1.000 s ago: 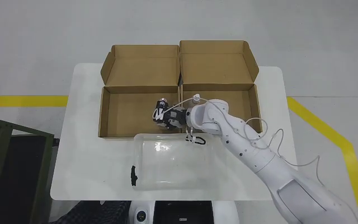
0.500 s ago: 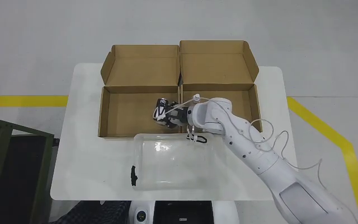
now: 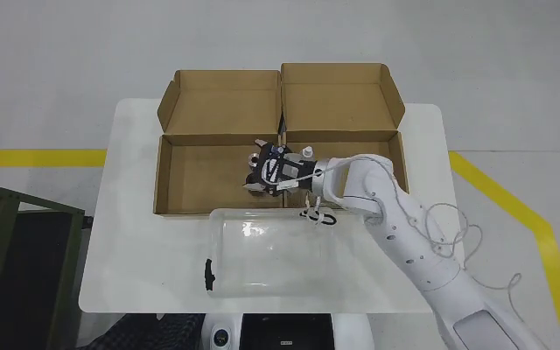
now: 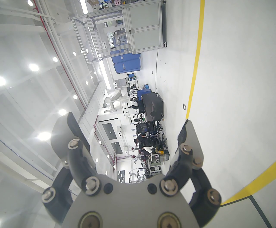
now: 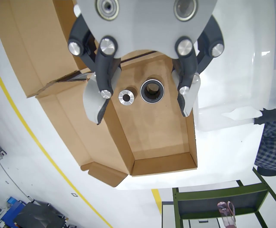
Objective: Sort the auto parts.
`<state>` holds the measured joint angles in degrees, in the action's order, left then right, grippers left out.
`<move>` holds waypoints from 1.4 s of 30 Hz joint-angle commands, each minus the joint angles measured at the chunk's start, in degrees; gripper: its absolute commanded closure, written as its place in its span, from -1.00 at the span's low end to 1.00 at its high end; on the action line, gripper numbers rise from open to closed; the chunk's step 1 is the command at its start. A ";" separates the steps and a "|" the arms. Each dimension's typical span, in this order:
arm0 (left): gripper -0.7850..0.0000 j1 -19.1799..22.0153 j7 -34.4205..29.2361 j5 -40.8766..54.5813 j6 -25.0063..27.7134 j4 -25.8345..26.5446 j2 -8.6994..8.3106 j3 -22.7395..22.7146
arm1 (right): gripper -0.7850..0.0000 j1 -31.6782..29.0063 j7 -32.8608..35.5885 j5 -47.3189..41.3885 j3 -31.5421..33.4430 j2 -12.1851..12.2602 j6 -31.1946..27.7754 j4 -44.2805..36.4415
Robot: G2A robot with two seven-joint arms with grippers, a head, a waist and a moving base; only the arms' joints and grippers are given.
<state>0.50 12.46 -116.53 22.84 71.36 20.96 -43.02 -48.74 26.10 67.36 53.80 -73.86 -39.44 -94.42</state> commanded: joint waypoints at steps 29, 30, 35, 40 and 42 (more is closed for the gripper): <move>-1.00 0.00 0.00 0.00 0.00 0.00 0.00 0.00 | -1.00 -39.96 -18.95 3.84 41.24 7.19 -1.27 -23.58; -1.00 0.00 0.00 0.00 0.00 0.00 0.00 0.00 | -1.00 -40.93 -19.77 3.54 42.41 7.28 -1.45 -23.84; -1.00 0.00 0.00 0.00 0.00 0.00 0.00 0.00 | -1.00 -45.37 -23.69 2.13 47.41 7.60 -2.10 -24.47; -1.00 0.00 0.00 0.00 0.00 0.00 0.00 0.00 | -1.00 -49.65 -27.30 1.65 51.80 7.79 -2.63 -25.16; -1.00 0.00 0.00 0.00 0.00 0.00 0.00 0.00 | -1.00 -50.77 -28.26 1.48 52.90 7.83 -2.48 -25.14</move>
<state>0.50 12.46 -116.53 22.84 71.36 20.96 -43.02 -99.09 -1.79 68.94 106.27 -66.04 -42.04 -119.58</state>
